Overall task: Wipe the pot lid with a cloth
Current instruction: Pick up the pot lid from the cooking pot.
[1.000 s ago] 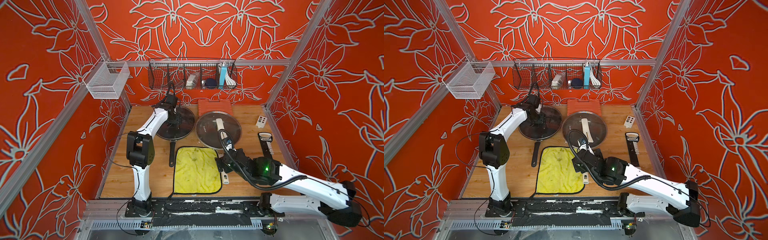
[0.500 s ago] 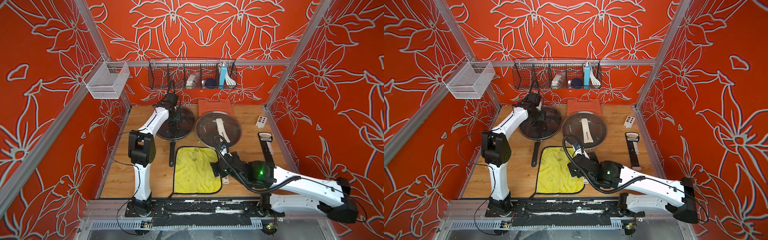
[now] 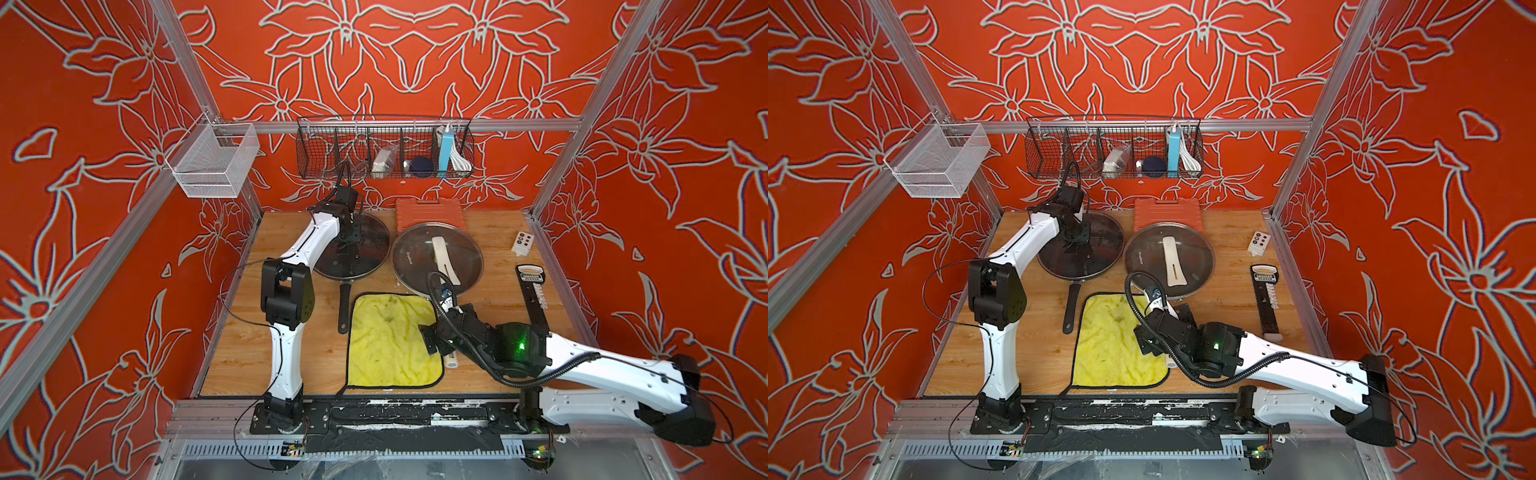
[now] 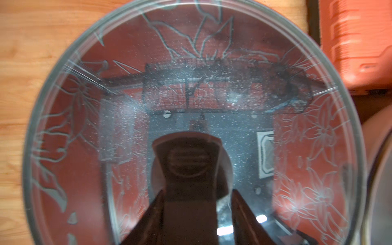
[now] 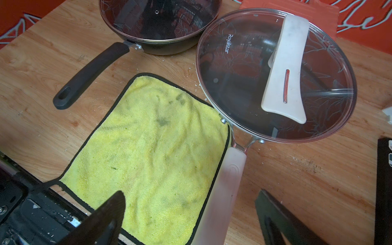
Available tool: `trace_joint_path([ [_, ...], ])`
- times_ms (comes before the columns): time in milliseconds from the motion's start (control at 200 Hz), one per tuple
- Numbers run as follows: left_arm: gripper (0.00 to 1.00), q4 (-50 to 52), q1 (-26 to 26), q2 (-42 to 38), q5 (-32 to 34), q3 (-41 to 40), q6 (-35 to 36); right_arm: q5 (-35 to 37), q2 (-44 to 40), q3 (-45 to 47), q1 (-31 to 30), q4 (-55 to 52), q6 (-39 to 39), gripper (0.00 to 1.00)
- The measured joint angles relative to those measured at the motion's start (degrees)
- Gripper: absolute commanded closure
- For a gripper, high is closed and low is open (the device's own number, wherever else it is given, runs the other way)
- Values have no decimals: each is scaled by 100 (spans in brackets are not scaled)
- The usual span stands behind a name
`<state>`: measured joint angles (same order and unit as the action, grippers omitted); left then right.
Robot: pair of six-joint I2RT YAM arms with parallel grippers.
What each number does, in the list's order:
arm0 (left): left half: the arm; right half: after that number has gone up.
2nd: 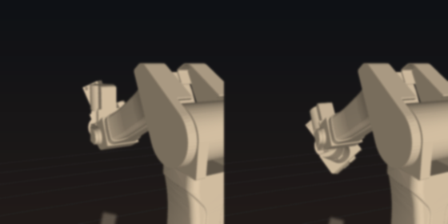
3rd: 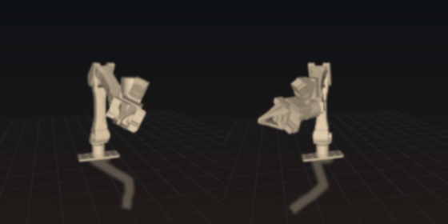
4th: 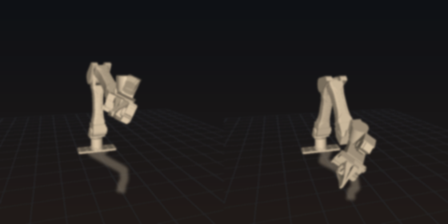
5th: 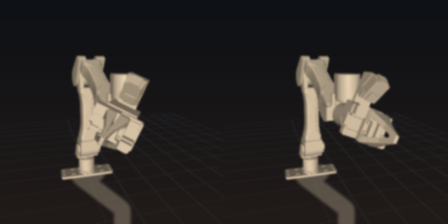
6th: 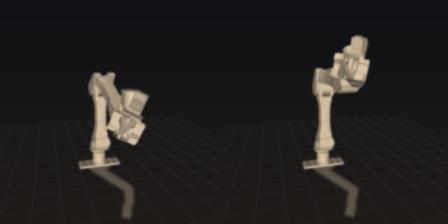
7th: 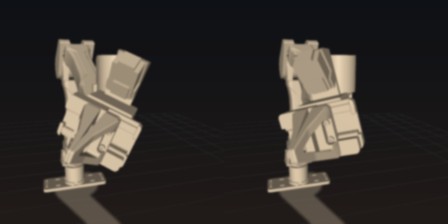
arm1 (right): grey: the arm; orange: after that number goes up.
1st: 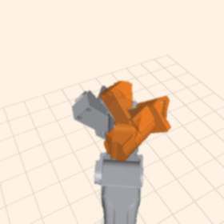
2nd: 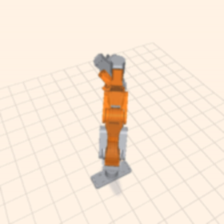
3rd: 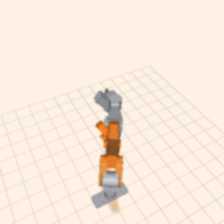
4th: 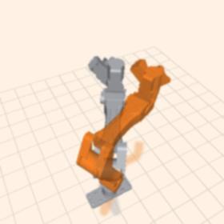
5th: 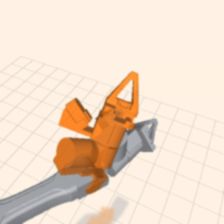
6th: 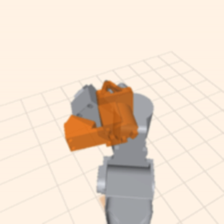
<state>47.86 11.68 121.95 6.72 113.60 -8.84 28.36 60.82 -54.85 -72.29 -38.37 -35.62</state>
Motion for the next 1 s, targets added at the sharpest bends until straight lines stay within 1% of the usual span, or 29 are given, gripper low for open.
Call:
trace_joint_path([
  [375,58,466,0,363,46,595,9,0,-2,57,0,7,0,2],
  [520,60,706,0,509,94,883,20,-2,-2,79,0,9,0,2],
  [576,63,734,0,531,101,918,28,-2,-2,83,0,9,0,2],
  [641,72,765,-2,538,114,938,74,-2,-2,87,0,11,0,2],
  [721,78,780,-4,542,131,953,70,-2,-2,94,0,11,2,2],
  [801,92,802,-4,553,131,975,63,-4,-2,98,0,11,7,2],
  [831,100,804,-4,555,129,975,61,-4,-2,101,0,11,7,2],
  [1001,100,807,-4,555,111,975,48,-4,0,129,0,28,7,2],
])
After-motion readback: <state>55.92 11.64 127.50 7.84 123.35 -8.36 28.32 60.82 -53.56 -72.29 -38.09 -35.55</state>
